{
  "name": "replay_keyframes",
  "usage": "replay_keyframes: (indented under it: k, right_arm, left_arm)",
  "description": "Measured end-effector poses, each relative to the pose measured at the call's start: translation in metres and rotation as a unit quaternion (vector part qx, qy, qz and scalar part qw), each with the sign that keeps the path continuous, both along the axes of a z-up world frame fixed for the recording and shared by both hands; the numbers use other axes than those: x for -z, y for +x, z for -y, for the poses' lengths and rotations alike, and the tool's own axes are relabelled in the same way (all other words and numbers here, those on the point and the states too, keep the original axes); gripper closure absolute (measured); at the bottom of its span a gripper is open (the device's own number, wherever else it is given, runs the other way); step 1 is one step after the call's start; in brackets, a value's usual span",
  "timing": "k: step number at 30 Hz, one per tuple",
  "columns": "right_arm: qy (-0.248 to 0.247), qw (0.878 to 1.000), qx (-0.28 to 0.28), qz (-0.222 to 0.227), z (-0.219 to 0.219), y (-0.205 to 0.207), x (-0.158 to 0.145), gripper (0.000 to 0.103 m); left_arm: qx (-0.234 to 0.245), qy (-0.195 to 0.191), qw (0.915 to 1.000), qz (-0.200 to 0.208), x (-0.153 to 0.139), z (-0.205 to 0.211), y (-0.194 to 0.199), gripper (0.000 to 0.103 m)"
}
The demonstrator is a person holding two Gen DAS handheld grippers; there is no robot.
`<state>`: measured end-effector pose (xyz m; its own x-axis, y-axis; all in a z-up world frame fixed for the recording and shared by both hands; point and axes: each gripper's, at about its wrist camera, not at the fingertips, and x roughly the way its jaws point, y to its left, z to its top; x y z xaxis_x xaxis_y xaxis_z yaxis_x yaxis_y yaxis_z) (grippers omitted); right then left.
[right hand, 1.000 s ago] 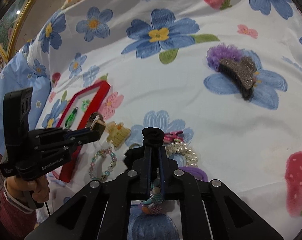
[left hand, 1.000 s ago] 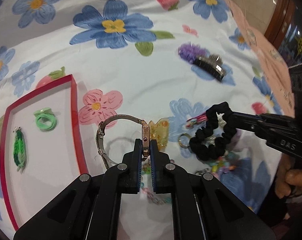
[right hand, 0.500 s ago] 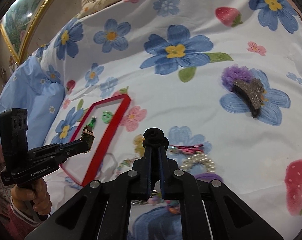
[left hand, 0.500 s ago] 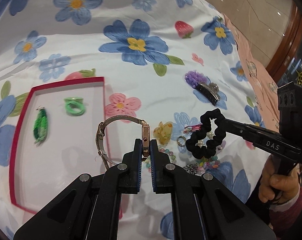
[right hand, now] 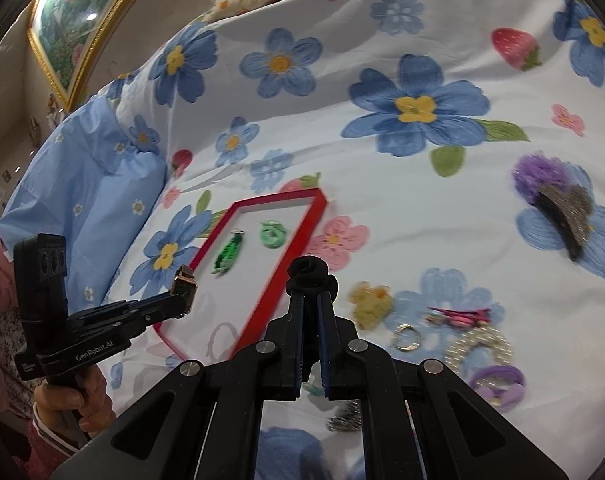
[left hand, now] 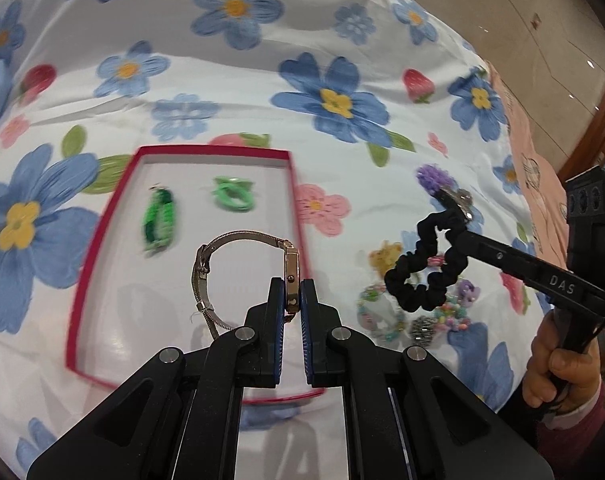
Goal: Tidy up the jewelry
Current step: 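Carry the watch and scrunchie into the box lid and release both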
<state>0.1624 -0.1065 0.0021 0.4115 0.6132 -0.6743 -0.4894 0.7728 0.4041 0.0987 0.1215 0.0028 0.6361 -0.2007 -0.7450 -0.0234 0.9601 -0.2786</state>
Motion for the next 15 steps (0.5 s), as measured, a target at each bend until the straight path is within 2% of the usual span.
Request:
replay_keyframes:
  k: [15]
  right_arm:
    - [0.029, 0.998, -0.047, -0.014, -0.076, 0.013, 0.006, 0.097]
  left_arm:
    - [-0.055, -0.009, 0.9984, -0.012, 0.016, -0.054, -0.002, 0.097]
